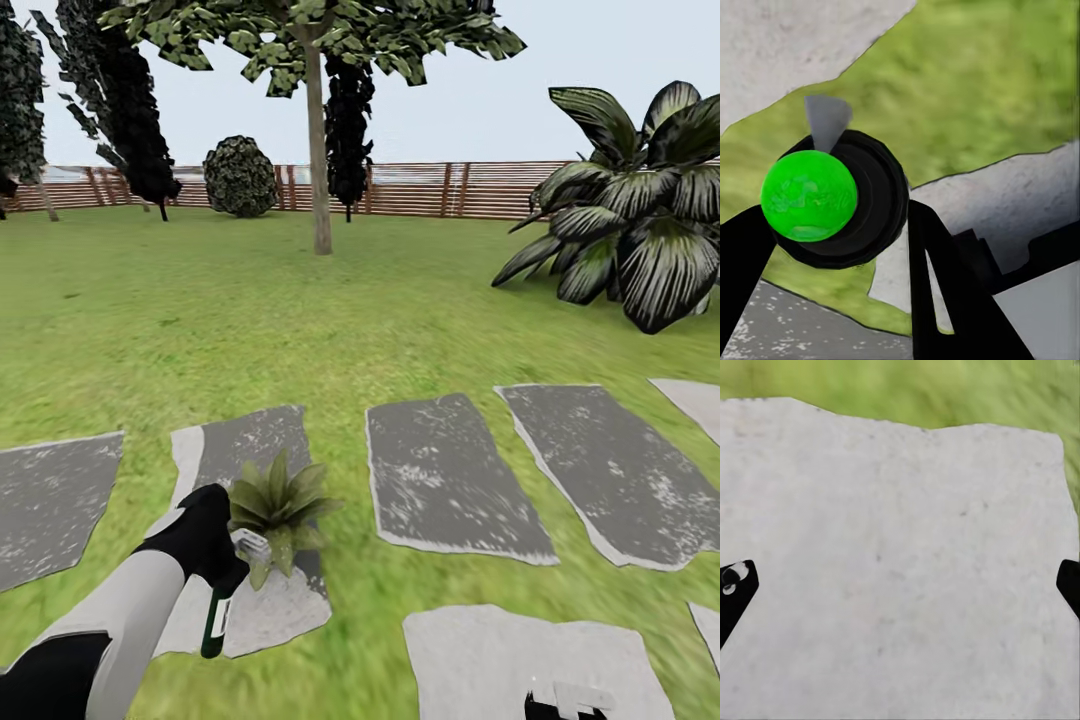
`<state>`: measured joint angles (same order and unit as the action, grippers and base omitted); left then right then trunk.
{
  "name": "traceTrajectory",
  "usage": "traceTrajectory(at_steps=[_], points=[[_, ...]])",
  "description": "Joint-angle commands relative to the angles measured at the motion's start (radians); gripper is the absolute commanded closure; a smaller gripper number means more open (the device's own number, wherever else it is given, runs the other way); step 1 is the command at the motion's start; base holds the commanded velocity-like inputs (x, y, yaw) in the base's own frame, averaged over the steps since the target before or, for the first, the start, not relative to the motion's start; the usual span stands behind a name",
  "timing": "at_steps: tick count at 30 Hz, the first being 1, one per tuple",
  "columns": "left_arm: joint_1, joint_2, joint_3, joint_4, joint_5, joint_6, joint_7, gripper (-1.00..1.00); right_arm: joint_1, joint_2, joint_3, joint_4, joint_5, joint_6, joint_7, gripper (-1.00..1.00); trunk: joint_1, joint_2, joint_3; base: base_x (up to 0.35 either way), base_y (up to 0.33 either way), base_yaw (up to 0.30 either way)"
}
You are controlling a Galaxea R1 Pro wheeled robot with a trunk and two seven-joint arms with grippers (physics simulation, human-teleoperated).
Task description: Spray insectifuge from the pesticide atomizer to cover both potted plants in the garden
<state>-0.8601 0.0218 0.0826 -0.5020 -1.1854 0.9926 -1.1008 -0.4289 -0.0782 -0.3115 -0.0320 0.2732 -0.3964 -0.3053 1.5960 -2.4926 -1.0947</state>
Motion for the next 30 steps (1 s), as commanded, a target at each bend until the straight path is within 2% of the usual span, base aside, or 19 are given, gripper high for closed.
traceTrajectory(at_steps=[1,6,10,14,16,17,20,21,22,25,30], points=[[-0.001,-0.002,0.006,-0.003,-0.011,0.005,-0.01,1.0,-0.001,0.0,-0.008,0.001,0.011,-0.003,-0.003,-1.0,0.0,0.0,-0.001,0.217,-0.215,0.277],[-0.003,-0.001,0.005,-0.004,-0.011,0.006,-0.011,1.0,-0.001,0.0,-0.008,0.001,0.011,-0.003,-0.003,-1.0,0.0,0.0,-0.001,0.295,-0.06,0.277],[-0.009,-0.002,0.004,-0.005,-0.014,0.008,-0.011,1.0,-0.001,0.0,-0.008,0.001,0.011,-0.003,-0.003,-1.0,0.0,0.0,-0.001,0.066,-0.002,0.277],[-0.084,0.008,-0.004,0.011,-0.02,0.006,-0.017,1.0,-0.001,0.0,-0.008,0.0,0.011,-0.003,-0.003,-1.0,0.0,0.0,-0.001,0.004,0.0,0.277],[-0.097,0.009,-0.006,0.013,-0.024,0.003,-0.056,1.0,-0.001,0.0,-0.009,-0.001,0.011,-0.003,-0.003,-1.0,0.0,0.0,-0.001,0.0,0.0,0.266],[-0.102,0.01,-0.007,0.013,-0.042,0.001,-0.102,1.0,-0.001,0.0,-0.009,-0.002,0.011,-0.003,-0.003,-1.0,0.0,0.0,-0.001,0.0,0.0,0.147],[-0.104,0.006,-0.016,0.013,-0.157,-0.003,-0.208,1.0,-0.001,-0.006,-0.009,-0.001,0.011,-0.004,-0.001,-1.0,0.0,0.0,-0.001,0.0,0.0,0.039],[-0.102,0.005,-0.017,0.012,-0.184,-0.003,-0.233,1.0,-0.001,-0.008,-0.008,0.0,0.012,-0.004,-0.001,-1.0,0.0,0.0,-0.001,0.0,0.0,0.013],[-0.096,0.005,-0.019,0.006,-0.226,-0.004,-0.289,1.0,-0.001,-0.011,-0.008,0.001,0.013,-0.004,0.0,-1.0,0.0,0.0,-0.001,0.0,0.0,0.004],[-0.094,0.007,-0.02,0.001,-0.245,-0.002,-0.322,1.0,-0.001,-0.012,-0.008,0.001,0.014,-0.004,0.0,-1.0,0.0,0.0,-0.001,0.014,0.0,0.002],[-0.093,0.007,-0.02,-0.001,-0.247,0.001,-0.329,1.0,-0.001,-0.01,-0.008,0.001,0.014,-0.004,0.0,-1.0,0.0,0.0,-0.001,0.223,-0.052,0.0]])
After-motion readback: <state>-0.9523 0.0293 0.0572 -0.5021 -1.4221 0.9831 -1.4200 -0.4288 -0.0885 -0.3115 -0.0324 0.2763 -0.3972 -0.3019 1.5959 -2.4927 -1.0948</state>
